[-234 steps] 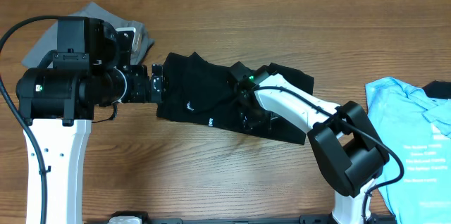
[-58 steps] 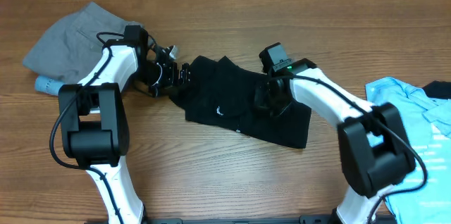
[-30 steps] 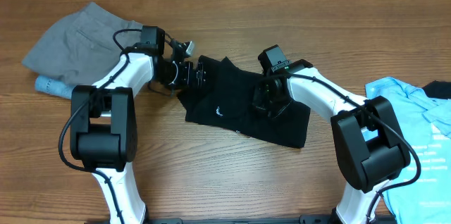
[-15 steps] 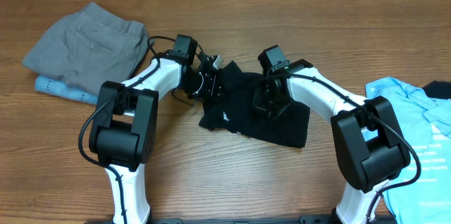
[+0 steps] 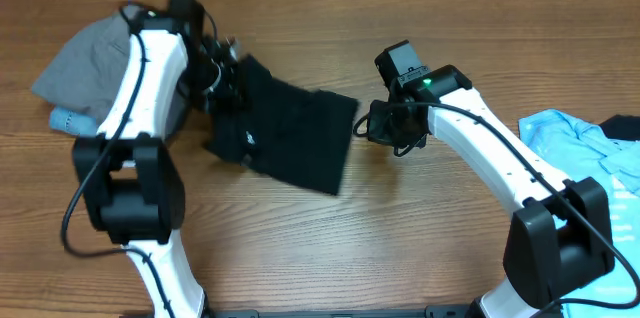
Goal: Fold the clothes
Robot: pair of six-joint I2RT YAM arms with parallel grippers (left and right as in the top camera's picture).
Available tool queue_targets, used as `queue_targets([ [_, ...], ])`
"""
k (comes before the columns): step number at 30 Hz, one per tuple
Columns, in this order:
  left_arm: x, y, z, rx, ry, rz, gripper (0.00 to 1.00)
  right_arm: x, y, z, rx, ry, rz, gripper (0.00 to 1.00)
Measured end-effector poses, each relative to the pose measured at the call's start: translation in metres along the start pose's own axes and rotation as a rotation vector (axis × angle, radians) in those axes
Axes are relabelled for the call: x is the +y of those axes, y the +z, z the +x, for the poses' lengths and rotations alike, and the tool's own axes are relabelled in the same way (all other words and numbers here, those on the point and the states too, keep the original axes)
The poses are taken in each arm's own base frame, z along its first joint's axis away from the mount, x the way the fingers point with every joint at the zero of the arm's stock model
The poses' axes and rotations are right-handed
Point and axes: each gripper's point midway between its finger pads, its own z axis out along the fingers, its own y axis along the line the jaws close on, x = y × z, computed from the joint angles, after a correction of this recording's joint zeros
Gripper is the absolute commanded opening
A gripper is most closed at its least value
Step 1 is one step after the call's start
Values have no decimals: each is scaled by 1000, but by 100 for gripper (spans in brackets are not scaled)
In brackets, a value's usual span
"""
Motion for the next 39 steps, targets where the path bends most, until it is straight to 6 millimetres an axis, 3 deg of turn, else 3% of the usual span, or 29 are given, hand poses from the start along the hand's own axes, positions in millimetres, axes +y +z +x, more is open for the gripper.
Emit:
queue_targets([
  [2, -24, -27, -2, -69, 66, -10, 37, -1, 1, -1, -3, 0, 7, 5],
  [5, -58, -29, 5, -77, 148, -13, 45, 0, 1, -2, -10, -1, 5, 5],
  [9, -103, 6, 19, -18, 256, -50, 45, -1, 1, -2, -9, -1, 6, 5],
  [12, -126, 39, 26, 19, 298, -86, 36, -1, 1, -1, -6, 0, 8, 5],
  [14, -135, 57, 33, 51, 298, -106, 43, -2, 1, -1, -3, 0, 10, 5],
  [18, -127, 64, 35, 58, 228, -176, 55, -3, 1, 1, 4, 1, 17, 11],
  [22, -102, 40, 32, 35, 141, -232, 71, 4, 1, -5, -18, -22, -14, 21],
  [25, -90, 5, 24, -42, 100, -236, 76, 36, -2, -22, -82, -123, -164, 40],
  [27, -81, -28, 20, -112, 71, -229, 79, 54, -5, -30, -125, -183, -237, 45],
  [30, -69, -72, 24, -189, 37, -227, 82, 81, -3, -34, -177, -260, -327, 46],
  [33, -59, -90, 34, -189, 26, -240, 81, 99, 13, -32, -184, -310, -370, 46],
  [37, -48, -90, 44, -140, 21, -259, 82, 111, 51, -28, -143, -332, -395, 45],
  [39, -43, -92, 44, -137, 17, -270, 83, 117, 70, -25, -118, -343, -429, 37],
])
